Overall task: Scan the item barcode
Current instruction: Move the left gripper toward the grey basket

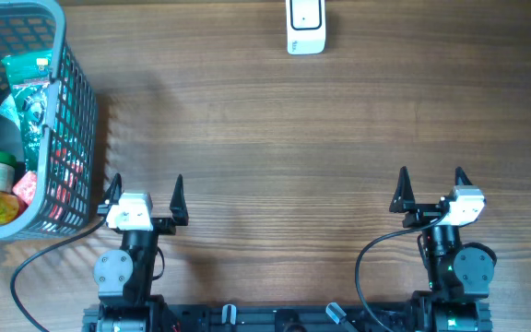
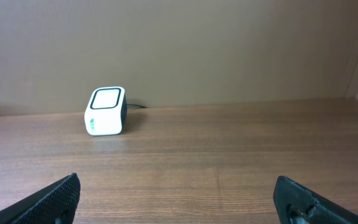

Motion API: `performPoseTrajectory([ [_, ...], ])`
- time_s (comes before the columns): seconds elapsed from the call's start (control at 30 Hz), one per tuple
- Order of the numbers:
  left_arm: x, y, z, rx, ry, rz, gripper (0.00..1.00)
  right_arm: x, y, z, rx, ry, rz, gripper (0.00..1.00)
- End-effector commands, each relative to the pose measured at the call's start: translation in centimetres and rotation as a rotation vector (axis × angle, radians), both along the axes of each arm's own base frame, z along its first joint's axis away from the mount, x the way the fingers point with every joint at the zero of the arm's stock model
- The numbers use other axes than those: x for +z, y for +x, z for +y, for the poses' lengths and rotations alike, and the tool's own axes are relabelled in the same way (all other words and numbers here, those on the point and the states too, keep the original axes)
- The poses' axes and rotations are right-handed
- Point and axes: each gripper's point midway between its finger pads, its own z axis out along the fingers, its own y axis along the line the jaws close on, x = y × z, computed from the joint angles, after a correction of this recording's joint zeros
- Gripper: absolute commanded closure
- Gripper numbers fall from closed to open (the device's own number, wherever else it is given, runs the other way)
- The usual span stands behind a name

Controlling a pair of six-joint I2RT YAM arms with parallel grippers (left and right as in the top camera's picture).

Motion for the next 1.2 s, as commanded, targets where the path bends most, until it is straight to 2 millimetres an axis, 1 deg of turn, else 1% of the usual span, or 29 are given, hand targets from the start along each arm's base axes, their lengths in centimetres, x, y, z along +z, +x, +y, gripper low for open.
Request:
performPoseTrajectory([
  [0.0,-0.45,0.04,0.28,0.014,-0.002,0.005,0.0,0.03,-0.01,0.79,0.036,-0.009,-0.002,0.0],
  [0.37,-0.46,0.04,0.3,0.014,-0.002,0.005,0.0,0.03,-0.01,0.79,0.036,-0.008,-0.002,0.0],
  [0.47,-0.35,0.04,-0.16,-0.012,-0.004,0.001,0.0,0.01,-0.01,0.79,0.036,-0.009,-0.002,0.0],
  [1.1,-0.33,0.04,-0.18,-0.013,-0.009,0.001,0.0,0.03,-0.01,0.79,0.036,-0.009,-0.002,0.0],
  [1.17,-0.05,0.04,-0.38,-0.025,-0.016,-0.01,0.0,0.01,-0.01,0.79,0.036,-0.009,-0.002,0.0],
])
